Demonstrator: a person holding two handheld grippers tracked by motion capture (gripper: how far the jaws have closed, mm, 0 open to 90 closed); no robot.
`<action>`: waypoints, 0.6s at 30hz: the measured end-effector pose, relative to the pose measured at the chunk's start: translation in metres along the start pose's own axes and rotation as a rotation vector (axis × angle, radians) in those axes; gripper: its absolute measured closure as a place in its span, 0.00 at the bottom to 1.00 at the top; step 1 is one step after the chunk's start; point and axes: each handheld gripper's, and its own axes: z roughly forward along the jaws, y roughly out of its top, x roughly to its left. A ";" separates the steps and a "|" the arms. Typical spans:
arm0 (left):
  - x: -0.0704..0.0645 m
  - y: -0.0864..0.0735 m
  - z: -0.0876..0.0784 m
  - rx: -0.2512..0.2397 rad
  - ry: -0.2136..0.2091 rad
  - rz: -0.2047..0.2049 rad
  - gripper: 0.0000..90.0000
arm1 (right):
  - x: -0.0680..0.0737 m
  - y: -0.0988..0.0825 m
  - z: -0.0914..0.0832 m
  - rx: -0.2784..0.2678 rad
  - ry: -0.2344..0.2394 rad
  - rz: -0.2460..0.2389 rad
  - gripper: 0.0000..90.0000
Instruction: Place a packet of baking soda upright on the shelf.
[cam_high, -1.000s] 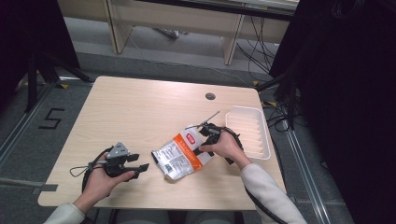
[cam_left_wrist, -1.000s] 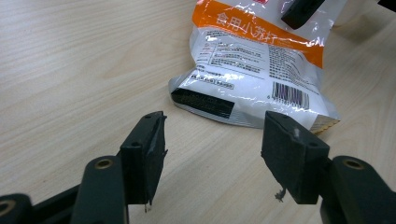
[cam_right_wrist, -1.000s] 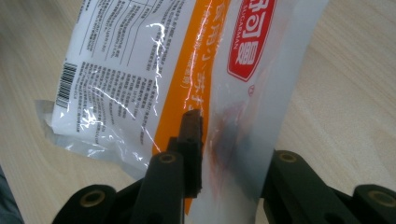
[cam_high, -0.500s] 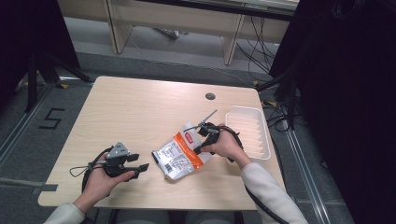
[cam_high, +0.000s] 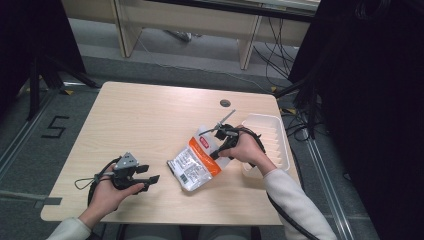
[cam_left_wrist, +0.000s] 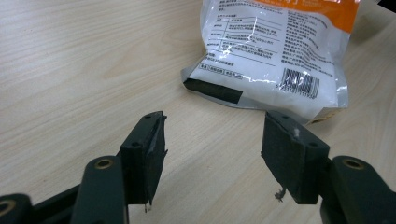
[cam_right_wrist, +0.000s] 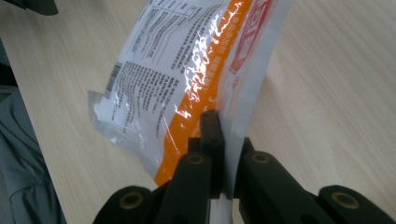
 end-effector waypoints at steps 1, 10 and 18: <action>0.000 0.000 0.000 -0.003 0.000 0.003 0.43 | 0.000 0.003 -0.005 -0.008 -0.002 -0.037 1.00; 0.000 0.000 0.000 -0.002 0.000 0.002 0.43 | 0.005 0.019 -0.031 0.005 -0.026 -0.102 1.00; 0.000 0.000 0.000 -0.008 -0.002 0.003 0.43 | 0.010 0.030 -0.053 0.060 -0.051 -0.210 1.00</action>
